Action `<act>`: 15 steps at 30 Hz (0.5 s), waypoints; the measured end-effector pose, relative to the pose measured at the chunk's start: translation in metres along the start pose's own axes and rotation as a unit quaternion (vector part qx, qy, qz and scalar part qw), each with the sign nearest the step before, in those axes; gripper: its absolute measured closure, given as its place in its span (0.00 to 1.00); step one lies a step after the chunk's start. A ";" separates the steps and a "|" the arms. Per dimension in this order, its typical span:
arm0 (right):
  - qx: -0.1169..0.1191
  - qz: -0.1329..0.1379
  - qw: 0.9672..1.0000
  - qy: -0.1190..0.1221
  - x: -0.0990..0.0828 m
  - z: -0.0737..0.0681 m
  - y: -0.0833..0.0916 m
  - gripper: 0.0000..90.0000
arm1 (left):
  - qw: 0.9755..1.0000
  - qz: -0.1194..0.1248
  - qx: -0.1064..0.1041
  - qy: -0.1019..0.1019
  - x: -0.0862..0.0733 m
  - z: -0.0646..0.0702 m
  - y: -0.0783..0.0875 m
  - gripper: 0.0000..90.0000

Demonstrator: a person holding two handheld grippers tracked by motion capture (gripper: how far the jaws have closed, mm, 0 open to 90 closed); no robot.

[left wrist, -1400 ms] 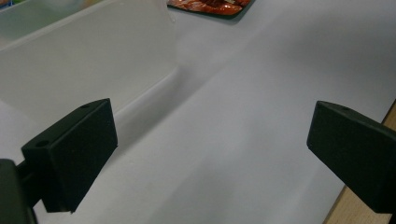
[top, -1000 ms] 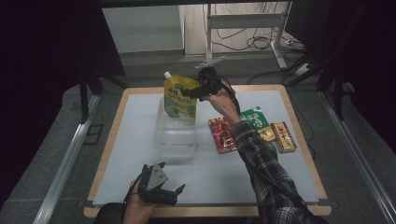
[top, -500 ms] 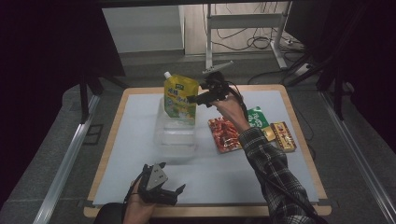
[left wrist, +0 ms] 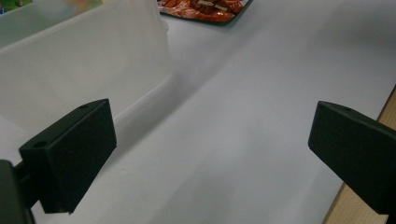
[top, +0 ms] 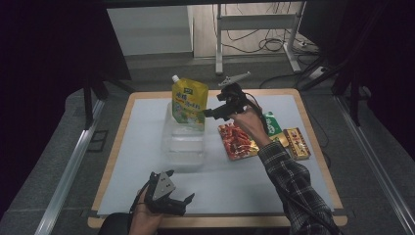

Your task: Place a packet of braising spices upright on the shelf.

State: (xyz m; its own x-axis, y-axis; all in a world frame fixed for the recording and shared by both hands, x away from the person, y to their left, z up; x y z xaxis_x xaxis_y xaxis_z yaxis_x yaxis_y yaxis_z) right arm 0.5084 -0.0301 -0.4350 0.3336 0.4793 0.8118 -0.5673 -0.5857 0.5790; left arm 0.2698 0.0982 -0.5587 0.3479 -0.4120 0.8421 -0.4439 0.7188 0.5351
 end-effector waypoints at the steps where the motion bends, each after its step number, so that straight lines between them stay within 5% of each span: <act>1: 0.000 -0.001 1.000 0.001 -0.001 0.000 0.001 0.06 | 1.000 -0.001 0.000 -0.001 0.000 0.000 0.000 0.01; 15: -0.004 -0.016 1.000 0.013 -0.033 0.000 0.014 0.03 | 1.000 0.004 -0.004 -0.001 0.000 0.001 -0.001 0.00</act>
State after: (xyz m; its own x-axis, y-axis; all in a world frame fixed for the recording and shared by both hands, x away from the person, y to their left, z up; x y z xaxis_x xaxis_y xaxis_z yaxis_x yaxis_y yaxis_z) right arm 0.4897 -0.0539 -0.4536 0.3318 0.5145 0.7907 -0.5626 -0.5648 0.6037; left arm 0.2695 0.0971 -0.5588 0.3433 -0.4069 0.8465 -0.4404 0.7263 0.5277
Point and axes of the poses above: each handheld gripper's, and its own axes: y roughly backward along the jaws, x roughly out of its top, z roughly to its right, the point moved 8 cm from there along -y, roughly forward along the jaws, and after that the axes turned 15 degrees about -x, right-handed, at the moved point
